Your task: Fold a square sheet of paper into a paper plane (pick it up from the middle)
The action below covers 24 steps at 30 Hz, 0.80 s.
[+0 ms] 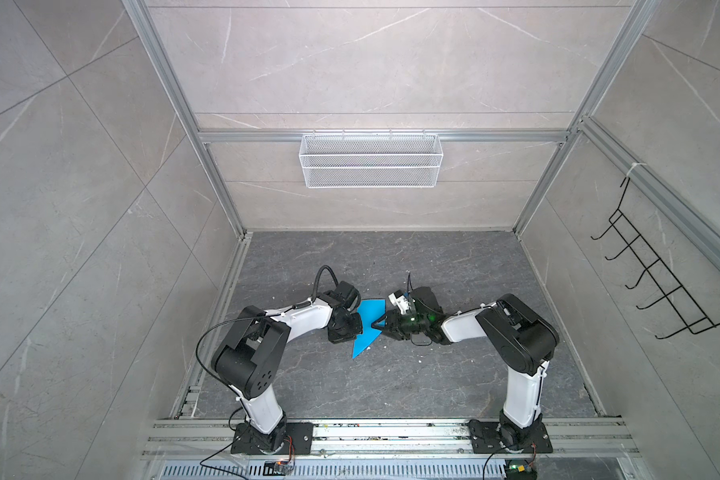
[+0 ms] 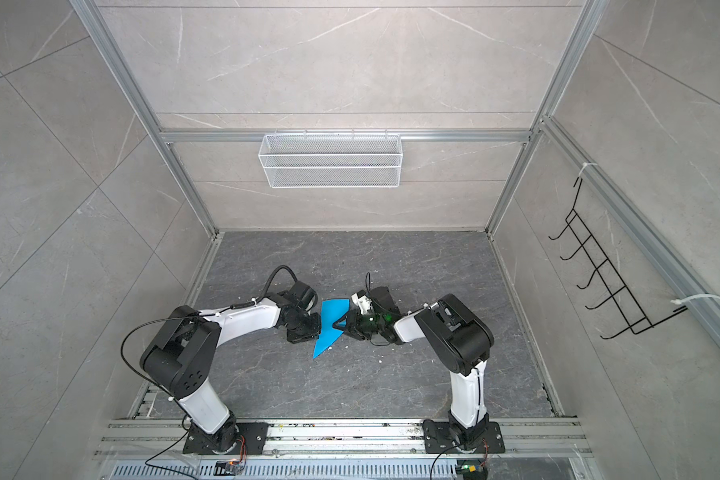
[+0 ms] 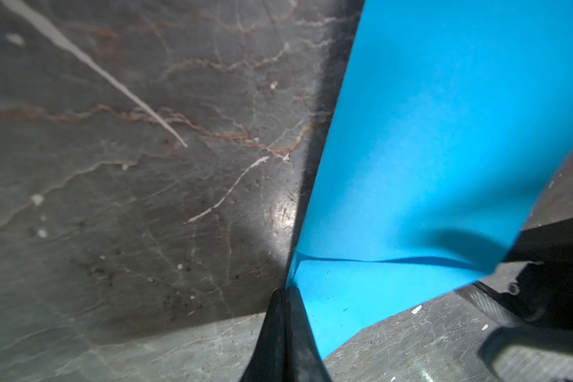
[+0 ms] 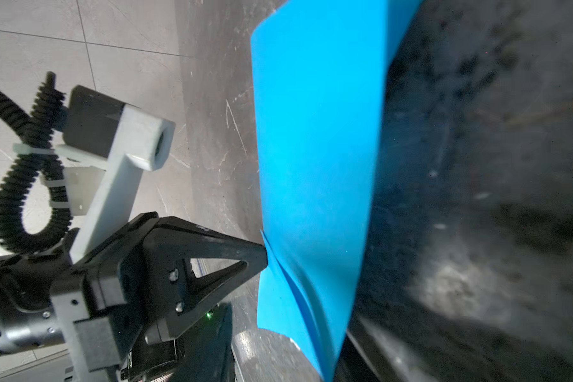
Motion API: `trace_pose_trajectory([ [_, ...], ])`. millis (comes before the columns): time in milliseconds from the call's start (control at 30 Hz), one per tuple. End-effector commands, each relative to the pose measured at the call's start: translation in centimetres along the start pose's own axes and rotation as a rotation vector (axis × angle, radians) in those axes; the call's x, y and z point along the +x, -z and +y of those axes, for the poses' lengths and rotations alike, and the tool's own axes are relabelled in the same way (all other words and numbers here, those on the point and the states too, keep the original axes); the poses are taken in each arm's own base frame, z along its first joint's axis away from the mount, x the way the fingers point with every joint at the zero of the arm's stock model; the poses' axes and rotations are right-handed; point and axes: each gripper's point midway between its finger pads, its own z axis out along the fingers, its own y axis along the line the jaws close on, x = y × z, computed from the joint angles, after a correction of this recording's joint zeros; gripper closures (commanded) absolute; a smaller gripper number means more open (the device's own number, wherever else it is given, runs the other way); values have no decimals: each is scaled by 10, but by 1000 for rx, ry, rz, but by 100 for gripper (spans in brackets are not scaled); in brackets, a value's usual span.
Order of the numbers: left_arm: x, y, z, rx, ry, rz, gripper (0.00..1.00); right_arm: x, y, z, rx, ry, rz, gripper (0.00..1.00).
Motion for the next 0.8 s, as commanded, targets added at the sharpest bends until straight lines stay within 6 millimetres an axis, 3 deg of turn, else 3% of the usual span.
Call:
trace_pose_trajectory([
  [0,15,-14,20,-84,12,59,95,-1,-1,-6,23,3,2,63],
  [200,4,3,6,-31,-7,-3,92,-2,-1,-16,80,-3,-3,86],
  [300,-4,16,-6,16,-19,-51,85,-4,0,-16,93,-3,-17,96],
  [567,-22,68,-16,107,-26,-281,51,-12,28,-1,144,18,-132,100],
  [767,-21,100,-43,308,-189,-437,34,-6,51,-20,280,-103,-199,100],
])
